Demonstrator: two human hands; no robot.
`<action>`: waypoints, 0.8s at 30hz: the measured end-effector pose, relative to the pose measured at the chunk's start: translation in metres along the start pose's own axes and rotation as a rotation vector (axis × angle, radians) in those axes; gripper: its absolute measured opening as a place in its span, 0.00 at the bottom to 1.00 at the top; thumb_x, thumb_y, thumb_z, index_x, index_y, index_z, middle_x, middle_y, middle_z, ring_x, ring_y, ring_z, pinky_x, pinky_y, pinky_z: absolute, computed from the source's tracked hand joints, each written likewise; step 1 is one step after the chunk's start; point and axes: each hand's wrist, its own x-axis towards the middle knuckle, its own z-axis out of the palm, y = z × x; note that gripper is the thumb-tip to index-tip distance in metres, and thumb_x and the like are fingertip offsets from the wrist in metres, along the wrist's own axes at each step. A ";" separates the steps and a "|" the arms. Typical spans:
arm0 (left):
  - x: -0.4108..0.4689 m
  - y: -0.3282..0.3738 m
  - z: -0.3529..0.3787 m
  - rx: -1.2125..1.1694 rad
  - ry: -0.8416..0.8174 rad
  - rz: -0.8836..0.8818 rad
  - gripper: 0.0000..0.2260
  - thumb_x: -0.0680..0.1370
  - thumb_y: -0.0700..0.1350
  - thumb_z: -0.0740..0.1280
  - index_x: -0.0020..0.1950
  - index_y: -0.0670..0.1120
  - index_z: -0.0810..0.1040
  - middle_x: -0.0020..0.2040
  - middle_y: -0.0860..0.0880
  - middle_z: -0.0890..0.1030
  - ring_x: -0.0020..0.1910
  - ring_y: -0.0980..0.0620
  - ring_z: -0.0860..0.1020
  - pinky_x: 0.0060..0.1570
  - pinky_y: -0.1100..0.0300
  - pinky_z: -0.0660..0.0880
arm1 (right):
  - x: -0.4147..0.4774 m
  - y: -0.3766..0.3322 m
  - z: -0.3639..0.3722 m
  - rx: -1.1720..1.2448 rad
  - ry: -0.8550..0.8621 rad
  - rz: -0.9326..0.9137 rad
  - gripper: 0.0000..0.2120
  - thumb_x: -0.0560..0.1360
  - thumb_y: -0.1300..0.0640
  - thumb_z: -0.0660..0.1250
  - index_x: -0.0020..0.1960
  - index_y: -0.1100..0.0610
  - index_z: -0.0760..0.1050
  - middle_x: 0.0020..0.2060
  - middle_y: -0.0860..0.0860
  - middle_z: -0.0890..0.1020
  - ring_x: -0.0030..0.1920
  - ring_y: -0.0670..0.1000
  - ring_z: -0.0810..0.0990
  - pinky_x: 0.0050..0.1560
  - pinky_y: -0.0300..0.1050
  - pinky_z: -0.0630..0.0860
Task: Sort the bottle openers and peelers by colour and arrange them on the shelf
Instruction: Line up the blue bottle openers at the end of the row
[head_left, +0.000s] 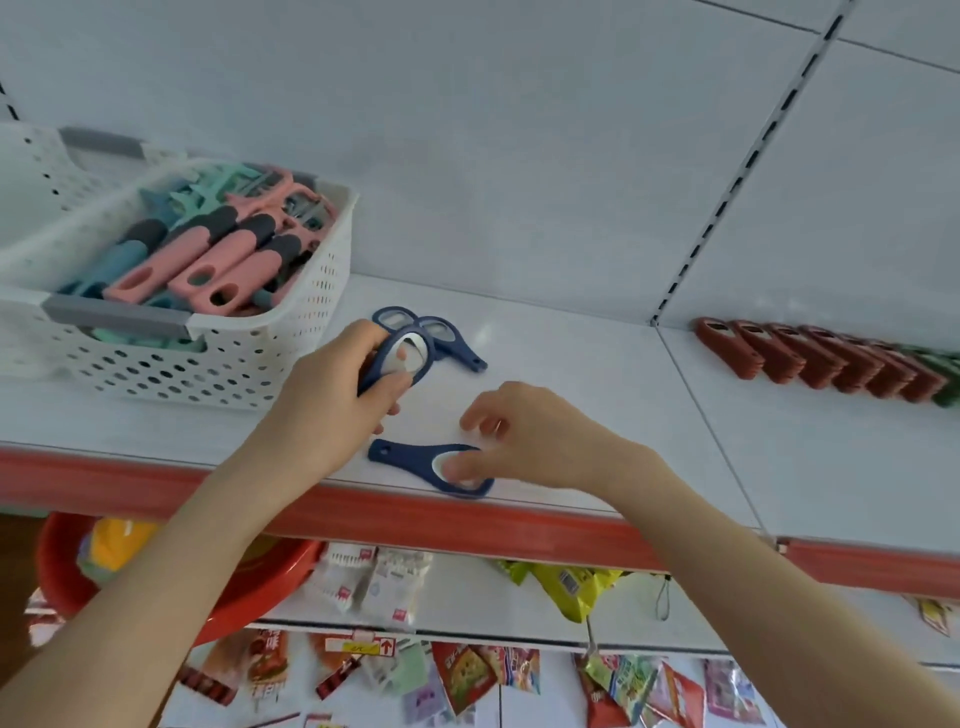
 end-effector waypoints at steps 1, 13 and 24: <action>0.001 0.001 0.002 -0.009 0.000 -0.010 0.05 0.76 0.40 0.65 0.48 0.45 0.70 0.36 0.52 0.77 0.32 0.68 0.76 0.29 0.74 0.71 | 0.000 -0.002 0.000 -0.054 -0.014 -0.022 0.24 0.71 0.40 0.67 0.60 0.53 0.74 0.50 0.49 0.74 0.51 0.50 0.75 0.53 0.45 0.73; 0.018 -0.001 0.012 -0.077 0.017 -0.049 0.11 0.77 0.38 0.63 0.55 0.51 0.69 0.37 0.51 0.76 0.30 0.66 0.76 0.29 0.74 0.70 | 0.015 0.031 -0.017 0.226 -0.022 -0.063 0.08 0.72 0.55 0.71 0.45 0.57 0.75 0.37 0.47 0.75 0.41 0.47 0.74 0.41 0.36 0.70; 0.016 0.022 0.017 -0.731 -0.276 -0.393 0.12 0.69 0.51 0.65 0.51 0.52 0.77 0.41 0.49 0.83 0.36 0.54 0.80 0.35 0.59 0.77 | 0.025 0.014 -0.044 0.599 0.160 -0.332 0.05 0.70 0.65 0.71 0.40 0.56 0.78 0.32 0.44 0.80 0.33 0.38 0.77 0.39 0.30 0.74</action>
